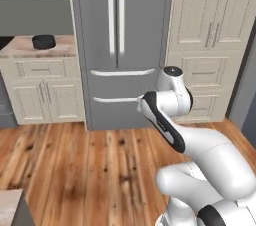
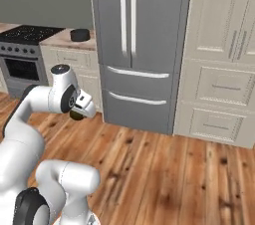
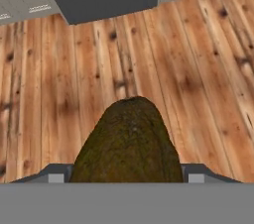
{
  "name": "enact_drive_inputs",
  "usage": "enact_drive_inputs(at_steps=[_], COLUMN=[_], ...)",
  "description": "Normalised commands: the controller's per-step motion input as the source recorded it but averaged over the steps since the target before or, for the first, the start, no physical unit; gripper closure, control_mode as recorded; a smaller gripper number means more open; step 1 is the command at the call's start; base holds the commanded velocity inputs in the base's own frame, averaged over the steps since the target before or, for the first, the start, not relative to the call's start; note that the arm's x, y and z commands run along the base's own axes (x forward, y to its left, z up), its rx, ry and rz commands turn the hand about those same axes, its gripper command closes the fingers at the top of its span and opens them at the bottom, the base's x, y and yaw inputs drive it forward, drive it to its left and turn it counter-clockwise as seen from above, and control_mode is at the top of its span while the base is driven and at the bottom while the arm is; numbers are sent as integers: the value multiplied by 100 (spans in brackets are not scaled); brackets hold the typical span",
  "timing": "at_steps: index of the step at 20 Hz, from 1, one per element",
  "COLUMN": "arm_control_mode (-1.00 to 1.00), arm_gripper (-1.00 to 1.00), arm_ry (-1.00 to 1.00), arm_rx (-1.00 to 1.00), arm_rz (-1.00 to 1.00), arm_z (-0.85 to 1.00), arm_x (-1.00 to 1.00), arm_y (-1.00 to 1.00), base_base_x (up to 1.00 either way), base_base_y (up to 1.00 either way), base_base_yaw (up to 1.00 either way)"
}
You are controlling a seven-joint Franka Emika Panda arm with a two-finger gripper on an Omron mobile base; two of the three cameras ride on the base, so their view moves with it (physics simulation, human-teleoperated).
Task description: Turn on the sink faucet. Then move the avocado from the counter to the sink. Turn off the sink. Move the vegetable from the sink to the pot next to the stove. Finally move the pot to the front left burner.
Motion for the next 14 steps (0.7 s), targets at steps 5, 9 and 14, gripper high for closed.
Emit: enact_drive_inputs(at_steps=[5,9,14], arm_control_mode=[100,100,100], arm_gripper=[100,100,100], arm_ry=[0,0,0], arm_rx=[0,0,0], arm_rz=[0,0,0], arm_z=[0,0,0], arm_x=[0,0,0], arm_y=[0,0,0], base_base_x=[100,100,91], base_base_y=[38,67,84], base_base_yaw=[-10,-15,-17])
